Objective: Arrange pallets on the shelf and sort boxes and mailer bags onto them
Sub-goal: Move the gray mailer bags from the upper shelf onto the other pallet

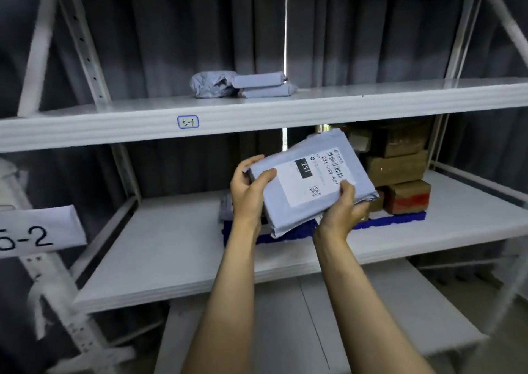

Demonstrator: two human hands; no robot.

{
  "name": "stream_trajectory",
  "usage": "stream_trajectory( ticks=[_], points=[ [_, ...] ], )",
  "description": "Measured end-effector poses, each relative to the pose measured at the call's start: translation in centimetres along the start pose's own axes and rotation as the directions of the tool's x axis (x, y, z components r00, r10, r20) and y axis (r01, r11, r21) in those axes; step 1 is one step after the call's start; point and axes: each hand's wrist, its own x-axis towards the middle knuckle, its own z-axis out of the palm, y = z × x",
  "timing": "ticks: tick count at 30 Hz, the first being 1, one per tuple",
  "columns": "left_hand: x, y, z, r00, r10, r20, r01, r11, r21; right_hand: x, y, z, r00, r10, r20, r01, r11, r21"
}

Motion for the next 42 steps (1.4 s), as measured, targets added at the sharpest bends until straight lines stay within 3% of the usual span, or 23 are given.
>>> stream_trajectory(
  ticks=[5,8,11,14,16,19,25,33,42],
  points=[
    [-1.3,-4.8,-4.9,0.963,-0.175,-0.205,0.181,0.983,0.01,-0.3,5.0,-2.2,0.989,0.146,-0.026,-0.148,0.975,-0.167],
    [-1.8,-6.7,-7.9,0.922,-0.307,-0.237,0.326,0.944,0.048,-0.1,8.0,-3.3,0.969,0.244,-0.034,-0.242,0.917,-0.317],
    [-2.3,-8.8,-10.7,0.863,-0.413,-0.291,0.451,0.89,0.075,0.3,10.4,-4.6,0.916,0.402,-0.008,-0.361,0.812,-0.458],
    [-1.5,-11.2,-11.4,0.813,-0.383,-0.438,0.437,0.899,0.024,0.7,11.8,-5.3,0.831,0.547,0.101,-0.411,0.727,-0.55],
    [-0.5,-12.4,-10.2,0.792,-0.365,-0.49,0.408,0.913,-0.02,1.2,12.4,-5.2,0.804,0.57,0.171,-0.364,0.698,-0.617],
    [1.4,-14.2,-7.9,0.809,-0.321,-0.493,0.361,0.932,-0.015,2.7,12.9,-4.1,0.831,0.508,0.226,-0.263,0.718,-0.645],
    [6.4,-16.2,-4.2,0.877,-0.333,-0.347,0.371,0.928,0.046,8.3,14.3,-1.6,0.895,0.374,0.242,-0.132,0.743,-0.656],
    [12.5,-19.3,-2.4,0.923,-0.337,-0.186,0.384,0.829,0.406,16.3,17.5,0.7,0.948,0.22,0.229,0.063,0.577,-0.814],
    [15.9,-22.2,-0.9,0.953,-0.264,-0.148,0.296,0.717,0.631,20.1,19.9,1.9,0.89,0.232,0.393,0.277,0.41,-0.869]
  ],
)
